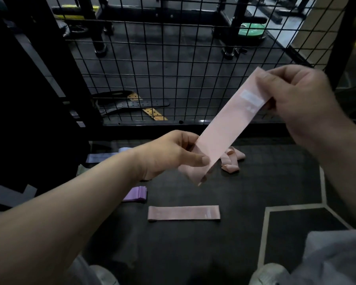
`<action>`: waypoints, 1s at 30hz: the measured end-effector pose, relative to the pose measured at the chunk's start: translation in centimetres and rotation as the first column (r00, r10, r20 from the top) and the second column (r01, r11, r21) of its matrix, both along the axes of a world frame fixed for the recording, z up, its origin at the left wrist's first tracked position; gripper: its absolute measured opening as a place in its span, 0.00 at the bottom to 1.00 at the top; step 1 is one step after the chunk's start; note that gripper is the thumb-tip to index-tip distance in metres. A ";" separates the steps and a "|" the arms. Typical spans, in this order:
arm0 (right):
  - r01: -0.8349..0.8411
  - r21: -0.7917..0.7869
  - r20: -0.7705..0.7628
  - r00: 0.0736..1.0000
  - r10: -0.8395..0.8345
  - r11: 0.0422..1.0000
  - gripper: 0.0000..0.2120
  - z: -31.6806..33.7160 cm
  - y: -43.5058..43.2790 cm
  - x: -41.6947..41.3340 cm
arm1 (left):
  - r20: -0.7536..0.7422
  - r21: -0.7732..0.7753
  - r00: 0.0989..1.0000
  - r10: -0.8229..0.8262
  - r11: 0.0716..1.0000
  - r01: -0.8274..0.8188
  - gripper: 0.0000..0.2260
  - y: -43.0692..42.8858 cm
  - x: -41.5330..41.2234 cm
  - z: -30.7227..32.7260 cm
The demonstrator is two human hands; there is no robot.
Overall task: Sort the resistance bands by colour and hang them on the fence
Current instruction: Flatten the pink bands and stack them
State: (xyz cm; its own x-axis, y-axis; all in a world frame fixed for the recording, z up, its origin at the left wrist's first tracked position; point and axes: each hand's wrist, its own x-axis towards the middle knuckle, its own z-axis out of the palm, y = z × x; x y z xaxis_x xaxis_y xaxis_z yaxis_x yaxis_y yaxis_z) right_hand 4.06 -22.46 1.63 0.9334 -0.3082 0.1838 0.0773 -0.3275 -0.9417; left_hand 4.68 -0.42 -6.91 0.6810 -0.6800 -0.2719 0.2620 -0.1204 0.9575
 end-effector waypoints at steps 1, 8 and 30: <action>0.023 -0.003 0.012 1.000 -0.023 1.000 0.07 0.1 -0.3 0.1 | 0.003 0.019 1.000 -0.015 1.000 0.015 0.11 0.1 0.0 -0.1; 0.093 0.002 0.040 0.995 -0.093 0.996 0.08 0.3 -1.5 0.2 | -0.113 0.088 0.988 -0.109 0.989 0.120 0.09 0.7 -0.1 0.1; 0.101 -0.011 -0.277 0.956 -0.100 0.995 0.13 -0.6 -3.7 -4.7 | -0.067 0.239 0.888 0.455 0.871 -0.428 0.05 5.8 -0.5 0.5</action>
State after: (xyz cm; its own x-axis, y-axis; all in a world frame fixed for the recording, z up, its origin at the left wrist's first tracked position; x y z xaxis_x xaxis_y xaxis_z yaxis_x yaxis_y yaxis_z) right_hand -0.62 -26.17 1.03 0.9115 -0.4036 -0.0788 -0.2200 -0.3168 -0.9226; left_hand 4.14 5.34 -6.37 0.8504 -0.2330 -0.4718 0.4445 -0.1617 0.8810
